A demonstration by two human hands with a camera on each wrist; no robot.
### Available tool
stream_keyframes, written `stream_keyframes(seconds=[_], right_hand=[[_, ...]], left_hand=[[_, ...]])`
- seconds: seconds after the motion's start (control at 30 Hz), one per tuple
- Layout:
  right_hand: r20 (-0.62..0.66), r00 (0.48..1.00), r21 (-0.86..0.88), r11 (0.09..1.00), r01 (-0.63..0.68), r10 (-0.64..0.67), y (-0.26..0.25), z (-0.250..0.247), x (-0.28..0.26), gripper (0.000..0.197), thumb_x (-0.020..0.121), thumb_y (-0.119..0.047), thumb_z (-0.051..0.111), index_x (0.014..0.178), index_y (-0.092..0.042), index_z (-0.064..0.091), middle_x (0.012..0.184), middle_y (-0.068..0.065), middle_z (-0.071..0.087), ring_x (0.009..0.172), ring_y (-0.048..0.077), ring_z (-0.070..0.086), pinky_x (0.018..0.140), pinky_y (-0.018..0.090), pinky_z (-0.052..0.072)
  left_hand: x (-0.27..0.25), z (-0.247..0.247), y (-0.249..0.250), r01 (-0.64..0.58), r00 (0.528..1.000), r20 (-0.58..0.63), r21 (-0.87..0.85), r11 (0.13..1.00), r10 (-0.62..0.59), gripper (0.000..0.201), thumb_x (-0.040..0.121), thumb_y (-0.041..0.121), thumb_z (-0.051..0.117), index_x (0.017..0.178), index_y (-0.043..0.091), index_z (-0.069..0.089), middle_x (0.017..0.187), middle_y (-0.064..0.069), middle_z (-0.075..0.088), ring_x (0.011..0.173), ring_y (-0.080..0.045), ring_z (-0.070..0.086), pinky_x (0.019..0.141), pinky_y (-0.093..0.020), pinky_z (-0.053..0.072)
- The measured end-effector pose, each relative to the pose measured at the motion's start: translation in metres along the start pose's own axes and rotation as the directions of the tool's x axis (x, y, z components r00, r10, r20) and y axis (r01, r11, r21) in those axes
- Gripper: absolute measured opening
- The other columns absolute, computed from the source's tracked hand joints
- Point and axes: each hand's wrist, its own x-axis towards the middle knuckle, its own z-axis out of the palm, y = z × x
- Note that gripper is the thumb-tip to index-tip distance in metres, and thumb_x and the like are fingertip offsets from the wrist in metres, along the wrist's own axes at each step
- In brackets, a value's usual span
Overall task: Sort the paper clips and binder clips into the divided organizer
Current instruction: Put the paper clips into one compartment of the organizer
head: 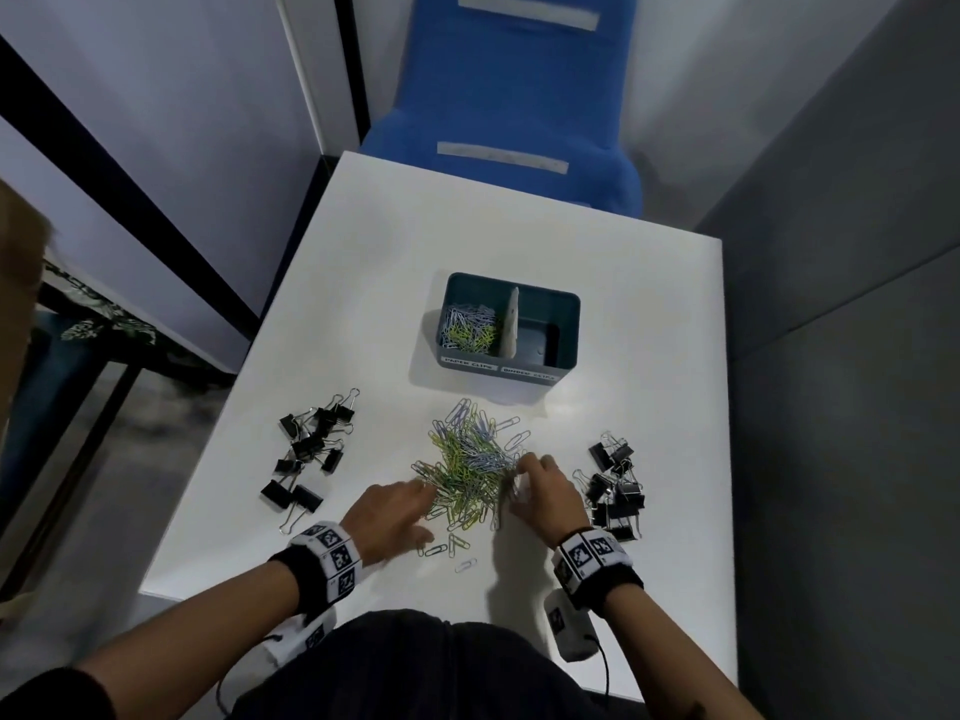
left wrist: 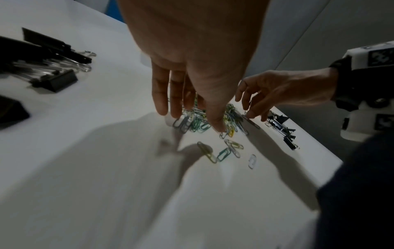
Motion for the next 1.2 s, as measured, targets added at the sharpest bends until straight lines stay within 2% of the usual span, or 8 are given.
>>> stream_keyframes(seconds=[0.2,0.43,0.53,0.67,0.77,0.97,1.1,1.2], right_hand=[[0.034,0.982,-0.044,0.982,-0.184,0.186,0.009,0.011,0.0,0.079,0.06,-0.036,0.087,0.118,-0.012,0.039,0.111,0.007,0.038,0.094,0.025,0.05,0.074,0.034,0.052],[0.095,0.995,0.029,0.999,-0.024,0.022,-0.015,0.03,0.009,0.057,0.074,-0.02,0.076,0.119,-0.014,0.041,0.115,0.009,0.046,0.097,0.03,0.057,0.081,0.037,0.051],[0.115,0.993,0.023,1.0,0.003,-0.005,-0.011,0.025,0.004,0.062,0.067,-0.035,0.079,0.112,-0.022,0.039,0.113,0.004,0.047,0.094,0.025,0.057,0.079,0.042,0.054],[0.229,0.973,-0.155,0.985,0.071,-0.034,-0.01,0.028,-0.013,0.104,0.043,-0.067,0.082,0.123,-0.025,0.03,0.118,0.001,0.042,0.104,0.021,0.047,0.078,0.042,0.055],[0.198,0.98,-0.304,0.95,0.069,-0.008,-0.022,0.037,-0.02,0.121,0.043,-0.069,0.081,0.136,-0.022,0.019,0.124,0.005,0.037,0.109,0.026,0.042,0.076,0.043,0.054],[0.055,0.998,-0.199,0.98,-0.011,0.022,-0.034,0.037,-0.008,0.105,0.057,-0.052,0.085,0.134,-0.029,0.017,0.124,0.007,0.039,0.109,0.028,0.047,0.073,0.039,0.055],[-0.05,0.993,-0.274,0.955,-0.113,0.104,-0.021,0.02,0.002,0.122,0.053,-0.066,0.08,0.144,-0.025,0.009,0.146,0.015,0.024,0.12,0.031,0.039,0.079,0.038,0.054],[-0.064,0.983,-0.247,0.951,-0.185,0.174,-0.013,0.012,0.008,0.134,0.05,-0.069,0.079,0.148,-0.026,-0.001,0.153,0.014,0.012,0.128,0.035,0.033,0.086,0.04,0.052]], left_hand=[[-0.001,0.018,-0.001,-0.066,0.975,0.218,0.075,0.995,0.048,0.035,0.081,0.047,0.066,0.083,0.017,0.047,0.091,-0.005,0.064,0.071,-0.023,0.055,0.061,-0.029,0.032],[0.028,0.015,0.022,-0.098,0.995,0.026,-0.02,0.995,0.099,0.026,0.089,0.037,0.062,0.094,0.012,0.055,0.088,-0.006,0.064,0.075,-0.024,0.061,0.063,-0.03,0.043],[0.028,0.007,0.016,-0.08,0.994,-0.085,-0.05,0.996,0.076,0.02,0.091,0.033,0.06,0.085,0.015,0.053,0.087,-0.002,0.062,0.067,-0.018,0.052,0.059,-0.027,0.036],[0.018,0.007,-0.002,-0.005,0.989,-0.151,-0.065,0.998,-0.005,0.022,0.09,0.039,0.059,0.091,0.019,0.05,0.091,0.0,0.061,0.062,-0.014,0.042,0.055,-0.027,0.033],[0.012,0.007,-0.015,0.113,0.985,-0.119,-0.084,0.99,-0.123,0.033,0.088,0.052,0.054,0.097,0.022,0.042,0.094,0.004,0.055,0.066,-0.019,0.047,0.057,-0.031,0.038],[0.005,0.01,-0.02,0.214,0.965,-0.132,-0.092,0.973,-0.225,0.061,0.081,0.059,0.059,0.123,0.02,0.039,0.115,0.001,0.047,0.096,-0.021,0.055,0.064,-0.033,0.046],[0.014,0.01,-0.016,0.293,0.952,-0.065,-0.1,0.951,-0.3,0.111,0.068,0.07,0.065,0.148,0.014,0.012,0.133,-0.004,0.031,0.116,-0.023,0.044,0.074,-0.037,0.05],[0.025,0.01,-0.012,0.232,0.97,-0.046,-0.127,0.964,-0.239,0.122,0.067,0.064,0.071,0.151,0.015,-0.003,0.135,-0.006,0.026,0.115,-0.025,0.041,0.072,-0.034,0.048]])
